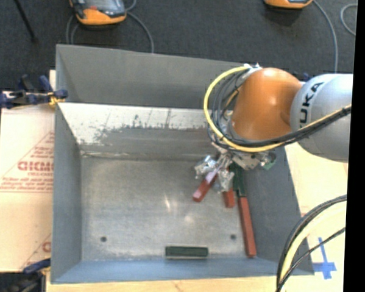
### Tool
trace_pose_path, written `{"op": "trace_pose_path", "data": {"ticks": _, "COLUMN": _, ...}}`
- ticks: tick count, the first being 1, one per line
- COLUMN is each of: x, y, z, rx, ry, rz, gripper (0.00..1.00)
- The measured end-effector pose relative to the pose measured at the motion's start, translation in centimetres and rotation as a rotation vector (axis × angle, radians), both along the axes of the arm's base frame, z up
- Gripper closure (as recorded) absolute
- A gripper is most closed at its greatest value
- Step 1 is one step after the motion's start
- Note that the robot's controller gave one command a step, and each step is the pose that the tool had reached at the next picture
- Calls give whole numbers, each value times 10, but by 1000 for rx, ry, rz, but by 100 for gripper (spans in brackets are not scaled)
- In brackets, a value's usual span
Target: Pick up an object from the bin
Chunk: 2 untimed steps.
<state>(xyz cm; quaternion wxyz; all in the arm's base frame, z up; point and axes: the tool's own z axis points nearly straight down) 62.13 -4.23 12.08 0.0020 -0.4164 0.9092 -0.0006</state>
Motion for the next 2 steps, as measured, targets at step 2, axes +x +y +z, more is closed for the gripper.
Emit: {"op": "trace_pose_path", "data": {"ticks": 2, "x": 0, "y": 0, "z": 25, "rx": 0, "ry": 0, "rz": -2, "gripper": 100}}
